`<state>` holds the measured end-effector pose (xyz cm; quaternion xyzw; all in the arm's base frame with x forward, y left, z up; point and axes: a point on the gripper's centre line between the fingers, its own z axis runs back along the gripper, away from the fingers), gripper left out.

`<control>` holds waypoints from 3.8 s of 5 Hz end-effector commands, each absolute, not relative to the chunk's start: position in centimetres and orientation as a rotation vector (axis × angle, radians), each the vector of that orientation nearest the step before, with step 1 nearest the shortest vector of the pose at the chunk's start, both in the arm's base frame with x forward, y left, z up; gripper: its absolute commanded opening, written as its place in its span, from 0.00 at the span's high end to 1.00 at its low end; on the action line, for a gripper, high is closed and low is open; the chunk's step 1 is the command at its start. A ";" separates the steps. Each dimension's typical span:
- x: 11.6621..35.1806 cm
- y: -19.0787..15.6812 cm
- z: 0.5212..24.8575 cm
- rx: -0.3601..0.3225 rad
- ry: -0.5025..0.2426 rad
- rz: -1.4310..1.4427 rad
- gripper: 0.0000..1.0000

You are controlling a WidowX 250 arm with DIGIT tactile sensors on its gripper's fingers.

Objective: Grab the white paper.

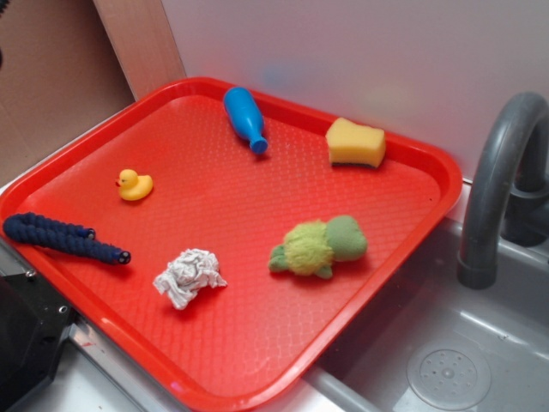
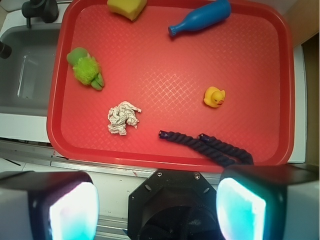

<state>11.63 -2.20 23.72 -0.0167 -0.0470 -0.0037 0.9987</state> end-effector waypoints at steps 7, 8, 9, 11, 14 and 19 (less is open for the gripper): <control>16.4 -7.9 10.8 0.011 -0.278 -0.067 0.00; 16.9 -9.0 8.5 -0.038 -0.226 -0.066 0.00; 17.3 -9.5 6.2 0.000 -0.213 -0.063 0.00; 17.2 -10.0 2.5 0.041 -0.146 -0.095 0.07; 18.8 -5.7 9.7 0.149 -0.144 0.096 1.00; 20.3 0.5 25.4 0.074 -0.183 0.147 1.00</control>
